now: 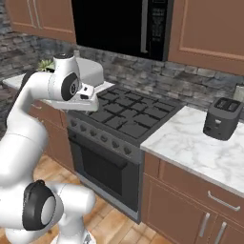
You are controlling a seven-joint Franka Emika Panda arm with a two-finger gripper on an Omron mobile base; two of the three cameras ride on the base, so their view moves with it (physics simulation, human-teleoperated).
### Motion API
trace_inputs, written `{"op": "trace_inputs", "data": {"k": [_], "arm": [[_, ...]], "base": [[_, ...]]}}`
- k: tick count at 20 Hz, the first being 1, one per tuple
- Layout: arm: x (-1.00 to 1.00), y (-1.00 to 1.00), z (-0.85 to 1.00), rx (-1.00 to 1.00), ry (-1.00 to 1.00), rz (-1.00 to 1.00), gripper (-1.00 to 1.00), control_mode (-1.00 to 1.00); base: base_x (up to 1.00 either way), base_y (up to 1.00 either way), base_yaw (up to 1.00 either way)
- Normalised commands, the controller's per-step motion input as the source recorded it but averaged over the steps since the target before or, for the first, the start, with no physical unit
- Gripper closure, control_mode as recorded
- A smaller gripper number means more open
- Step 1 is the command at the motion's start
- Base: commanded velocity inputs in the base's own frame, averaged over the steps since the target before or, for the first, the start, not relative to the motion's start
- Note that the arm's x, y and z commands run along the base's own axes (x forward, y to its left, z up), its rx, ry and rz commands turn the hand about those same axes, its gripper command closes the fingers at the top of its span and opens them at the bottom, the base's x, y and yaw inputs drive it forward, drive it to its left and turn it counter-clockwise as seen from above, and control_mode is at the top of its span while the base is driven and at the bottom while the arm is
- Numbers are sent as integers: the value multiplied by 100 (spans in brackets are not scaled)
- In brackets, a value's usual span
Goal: Navigate to the microwave.
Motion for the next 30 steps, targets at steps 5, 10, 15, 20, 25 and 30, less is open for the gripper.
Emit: {"op": "trace_inputs", "data": {"k": [5,10,15,20,25,30], "arm": [[0,0,0,0,0,0,-100,100],[0,0,0,0,0,0,-100,100],[0,0,0,0,0,0,-100,100],[0,0,0,0,0,0,-100,100],[0,0,0,0,0,0,-100,100],[0,0,0,0,0,0,-100,100]], "base": [[0,-5,-18],[35,6,-9],[98,12,-36],[12,0,-46],[-47,8,-55],[-5,69,-40]]}}
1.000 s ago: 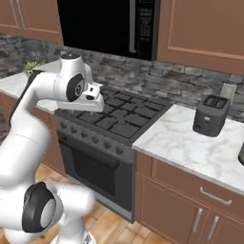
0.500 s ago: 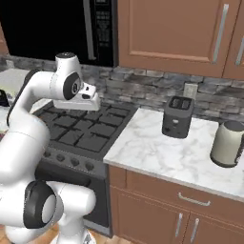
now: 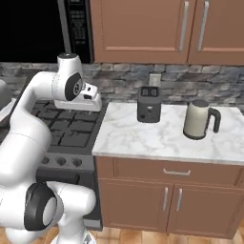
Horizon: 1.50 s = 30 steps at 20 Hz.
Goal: Navigate to the microwave.
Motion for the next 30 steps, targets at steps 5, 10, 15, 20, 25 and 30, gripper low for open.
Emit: {"op": "trace_inputs", "data": {"k": [5,10,15,20,25,30], "arm": [[0,0,0,0,0,0,-100,100],[0,0,0,0,0,0,-100,100],[0,0,0,0,0,0,-100,100],[0,0,0,0,0,0,-100,100],[0,0,0,0,0,0,-100,100],[0,0,0,0,0,0,-100,100]], "base": [[0,99,-26],[0,78,-13],[0,14,1],[9,46,9],[32,46,7],[55,28,1]]}}
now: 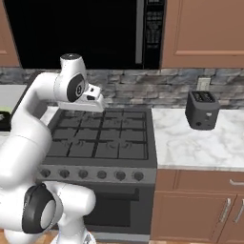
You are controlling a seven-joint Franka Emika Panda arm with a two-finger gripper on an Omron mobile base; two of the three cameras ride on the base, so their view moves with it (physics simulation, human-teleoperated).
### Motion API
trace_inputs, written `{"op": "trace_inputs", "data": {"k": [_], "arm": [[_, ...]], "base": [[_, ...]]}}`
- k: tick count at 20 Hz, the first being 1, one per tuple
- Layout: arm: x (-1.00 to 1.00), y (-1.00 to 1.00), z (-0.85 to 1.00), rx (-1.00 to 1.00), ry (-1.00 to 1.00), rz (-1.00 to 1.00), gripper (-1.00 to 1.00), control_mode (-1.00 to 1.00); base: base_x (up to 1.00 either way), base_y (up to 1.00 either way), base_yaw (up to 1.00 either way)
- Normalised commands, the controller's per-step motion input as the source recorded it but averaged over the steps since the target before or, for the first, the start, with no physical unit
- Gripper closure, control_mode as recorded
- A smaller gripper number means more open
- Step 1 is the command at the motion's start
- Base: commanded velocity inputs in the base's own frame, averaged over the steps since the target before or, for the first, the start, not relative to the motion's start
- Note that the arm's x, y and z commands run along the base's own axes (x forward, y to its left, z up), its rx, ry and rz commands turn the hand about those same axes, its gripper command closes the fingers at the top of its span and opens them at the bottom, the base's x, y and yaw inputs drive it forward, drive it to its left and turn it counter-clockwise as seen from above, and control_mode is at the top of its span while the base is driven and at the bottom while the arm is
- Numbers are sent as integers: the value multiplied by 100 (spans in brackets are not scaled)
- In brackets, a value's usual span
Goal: Navigate to the microwave.
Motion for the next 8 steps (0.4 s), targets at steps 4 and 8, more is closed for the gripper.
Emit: {"op": "trace_inputs", "data": {"k": [4,8], "arm": [[0,0,0,0,0,0,-100,100],[0,0,0,0,0,0,-100,100]], "base": [[91,20,0],[22,5,0]]}}
